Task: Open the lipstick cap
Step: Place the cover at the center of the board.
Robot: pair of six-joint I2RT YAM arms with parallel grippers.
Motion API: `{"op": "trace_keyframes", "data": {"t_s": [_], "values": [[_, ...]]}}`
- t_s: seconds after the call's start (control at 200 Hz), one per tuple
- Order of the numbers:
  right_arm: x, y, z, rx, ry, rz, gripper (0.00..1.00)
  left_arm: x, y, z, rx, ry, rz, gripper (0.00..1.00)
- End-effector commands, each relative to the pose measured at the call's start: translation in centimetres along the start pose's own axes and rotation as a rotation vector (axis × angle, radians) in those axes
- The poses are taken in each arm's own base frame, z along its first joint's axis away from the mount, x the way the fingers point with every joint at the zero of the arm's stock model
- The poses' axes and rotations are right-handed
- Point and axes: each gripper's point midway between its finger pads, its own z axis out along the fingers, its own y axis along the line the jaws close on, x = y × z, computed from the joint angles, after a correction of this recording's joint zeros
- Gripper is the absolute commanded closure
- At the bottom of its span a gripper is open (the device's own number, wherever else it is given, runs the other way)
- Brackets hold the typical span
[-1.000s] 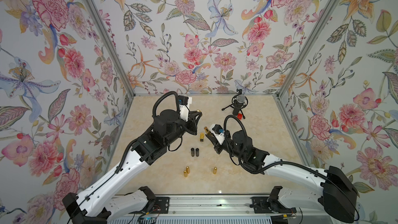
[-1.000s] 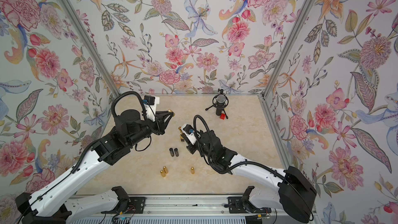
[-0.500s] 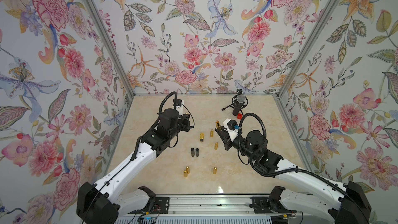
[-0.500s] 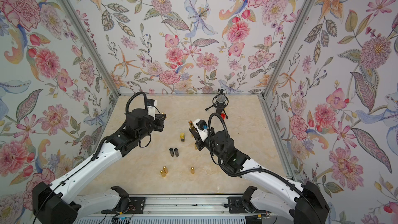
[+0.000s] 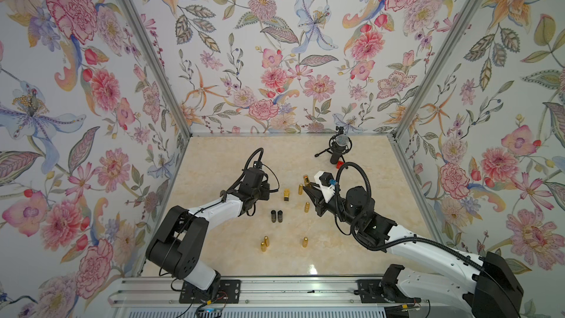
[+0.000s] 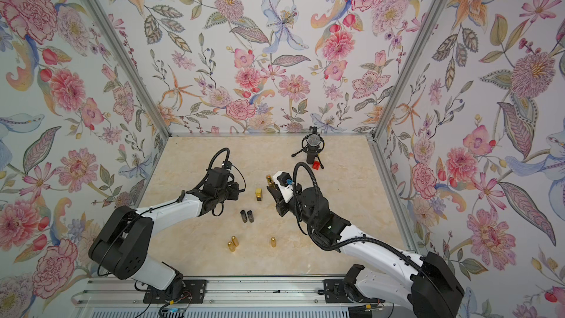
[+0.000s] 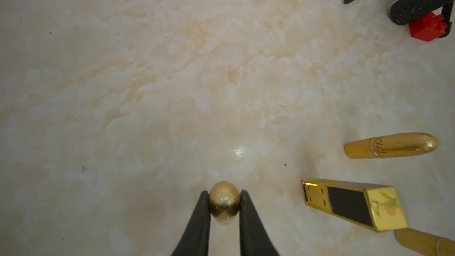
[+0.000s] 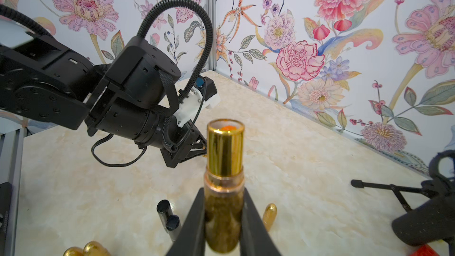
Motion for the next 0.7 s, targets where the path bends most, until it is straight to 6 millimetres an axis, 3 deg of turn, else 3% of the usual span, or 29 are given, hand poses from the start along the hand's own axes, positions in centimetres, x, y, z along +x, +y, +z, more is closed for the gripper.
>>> {"op": "trace_keyframes", "data": {"t_s": [0.0, 0.415, 0.695], "values": [[-0.6, 0.1, 0.1, -0.008, -0.032, 0.011, 0.92, 0.2, 1.3, 1.4, -0.043, -0.054, 0.009, 0.91], [-0.3, 0.0, 0.3, -0.001, -0.028, 0.014, 0.92, 1.8, 2.7, 2.3, -0.076, -0.124, 0.015, 0.88], [-0.3, -0.1, 0.2, 0.005, -0.028, 0.011, 0.92, 3.5, 3.1, 3.4, -0.091, -0.083, 0.038, 0.86]]}}
